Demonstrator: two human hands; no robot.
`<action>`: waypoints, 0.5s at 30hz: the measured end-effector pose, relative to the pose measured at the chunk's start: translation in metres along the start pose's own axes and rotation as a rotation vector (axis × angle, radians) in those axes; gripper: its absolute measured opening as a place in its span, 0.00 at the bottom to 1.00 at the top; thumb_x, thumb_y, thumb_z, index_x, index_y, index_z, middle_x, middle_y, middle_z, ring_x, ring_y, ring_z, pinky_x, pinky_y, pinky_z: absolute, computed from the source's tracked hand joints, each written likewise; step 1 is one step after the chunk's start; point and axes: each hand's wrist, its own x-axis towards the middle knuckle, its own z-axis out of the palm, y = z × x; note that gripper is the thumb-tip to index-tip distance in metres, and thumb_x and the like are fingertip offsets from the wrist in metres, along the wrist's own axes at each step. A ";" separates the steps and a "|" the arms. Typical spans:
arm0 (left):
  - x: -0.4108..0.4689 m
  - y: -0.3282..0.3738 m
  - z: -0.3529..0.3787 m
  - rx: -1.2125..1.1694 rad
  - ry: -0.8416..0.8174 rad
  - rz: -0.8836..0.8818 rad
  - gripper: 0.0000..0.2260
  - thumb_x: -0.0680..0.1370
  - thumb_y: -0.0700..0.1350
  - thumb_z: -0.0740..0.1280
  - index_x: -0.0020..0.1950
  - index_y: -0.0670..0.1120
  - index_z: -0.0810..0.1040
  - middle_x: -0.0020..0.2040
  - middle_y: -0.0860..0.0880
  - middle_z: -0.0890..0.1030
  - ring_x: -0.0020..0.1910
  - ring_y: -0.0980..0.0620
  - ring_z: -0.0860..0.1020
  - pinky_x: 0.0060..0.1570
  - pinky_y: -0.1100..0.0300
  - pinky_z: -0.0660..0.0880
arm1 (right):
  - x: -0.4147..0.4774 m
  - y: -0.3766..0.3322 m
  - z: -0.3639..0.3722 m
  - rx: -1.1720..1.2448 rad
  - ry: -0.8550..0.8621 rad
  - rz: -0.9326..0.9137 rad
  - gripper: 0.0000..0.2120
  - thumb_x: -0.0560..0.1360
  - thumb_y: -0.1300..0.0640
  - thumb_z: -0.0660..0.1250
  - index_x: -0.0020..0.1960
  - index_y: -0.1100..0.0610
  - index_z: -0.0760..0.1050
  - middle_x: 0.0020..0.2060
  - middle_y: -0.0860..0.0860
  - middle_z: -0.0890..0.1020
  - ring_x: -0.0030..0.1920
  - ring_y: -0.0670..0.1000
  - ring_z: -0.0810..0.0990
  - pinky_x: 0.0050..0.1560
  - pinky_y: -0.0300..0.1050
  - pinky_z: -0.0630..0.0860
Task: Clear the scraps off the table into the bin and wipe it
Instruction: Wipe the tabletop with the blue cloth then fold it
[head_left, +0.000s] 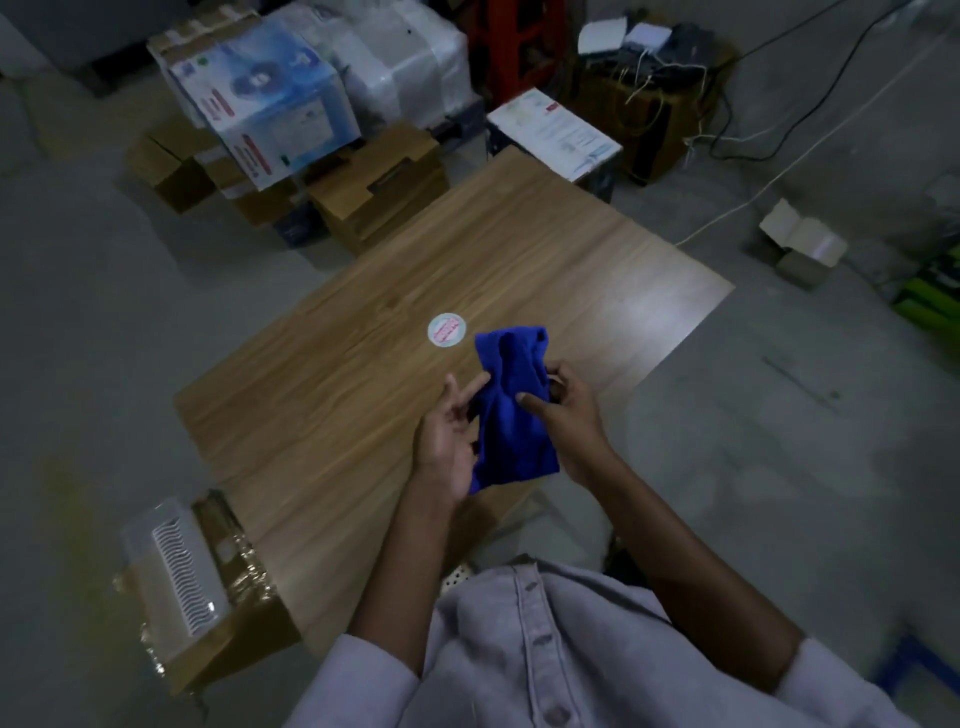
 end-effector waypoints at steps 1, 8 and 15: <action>0.008 -0.005 0.013 -0.027 0.030 0.003 0.20 0.83 0.57 0.60 0.65 0.45 0.81 0.66 0.46 0.81 0.67 0.49 0.76 0.58 0.50 0.75 | 0.007 -0.004 -0.016 0.075 0.000 0.032 0.18 0.75 0.69 0.72 0.62 0.59 0.74 0.50 0.56 0.85 0.52 0.55 0.85 0.52 0.52 0.82; 0.048 -0.052 0.128 -0.140 0.173 0.026 0.18 0.71 0.48 0.77 0.57 0.42 0.83 0.55 0.44 0.84 0.56 0.46 0.81 0.62 0.48 0.78 | 0.064 -0.047 -0.147 0.212 -0.129 0.186 0.23 0.73 0.68 0.74 0.64 0.56 0.73 0.50 0.59 0.87 0.49 0.59 0.85 0.46 0.51 0.82; 0.057 -0.053 0.197 -0.033 0.027 -0.078 0.10 0.75 0.43 0.69 0.53 0.44 0.86 0.53 0.44 0.86 0.53 0.46 0.83 0.53 0.53 0.81 | 0.098 -0.069 -0.228 0.465 -0.375 0.271 0.21 0.72 0.61 0.71 0.64 0.55 0.76 0.58 0.57 0.83 0.56 0.60 0.82 0.53 0.56 0.78</action>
